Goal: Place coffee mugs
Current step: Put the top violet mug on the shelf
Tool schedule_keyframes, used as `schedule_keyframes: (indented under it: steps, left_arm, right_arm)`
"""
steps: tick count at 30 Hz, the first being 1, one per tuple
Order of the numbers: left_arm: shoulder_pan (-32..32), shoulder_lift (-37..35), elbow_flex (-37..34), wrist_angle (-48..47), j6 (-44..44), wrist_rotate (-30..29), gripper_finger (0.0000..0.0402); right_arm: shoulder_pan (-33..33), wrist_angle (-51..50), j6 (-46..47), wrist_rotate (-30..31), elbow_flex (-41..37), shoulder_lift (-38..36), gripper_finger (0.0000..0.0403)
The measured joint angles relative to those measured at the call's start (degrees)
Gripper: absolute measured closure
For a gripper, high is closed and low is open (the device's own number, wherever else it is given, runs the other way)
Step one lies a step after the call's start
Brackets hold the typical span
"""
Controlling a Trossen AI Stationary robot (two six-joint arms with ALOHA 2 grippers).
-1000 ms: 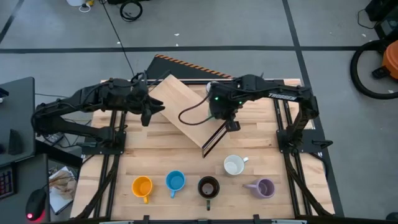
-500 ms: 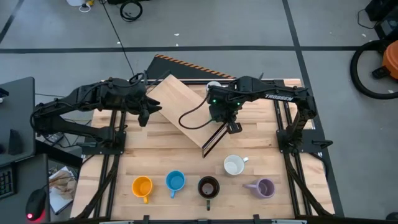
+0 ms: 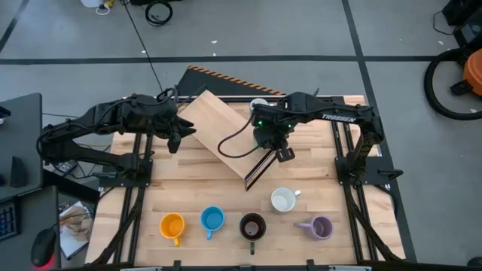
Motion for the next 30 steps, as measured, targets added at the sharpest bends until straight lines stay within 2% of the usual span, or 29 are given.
schedule_keyframes:
  steps: [14, 30]
  left_arm:
    - [0.0, 0.0, 0.0, 0.8, 0.1, 0.0, 0.0271]
    - [0.0, 0.0, 0.0, 0.8, 0.1, -2.1, 0.0271]
  right_arm:
    - [-0.9, -1.8, 4.6, 0.0, 10.8, 0.0, 0.0291]
    - [-14.9, -1.4, 10.7, 0.0, 13.0, -1.5, 0.0291]
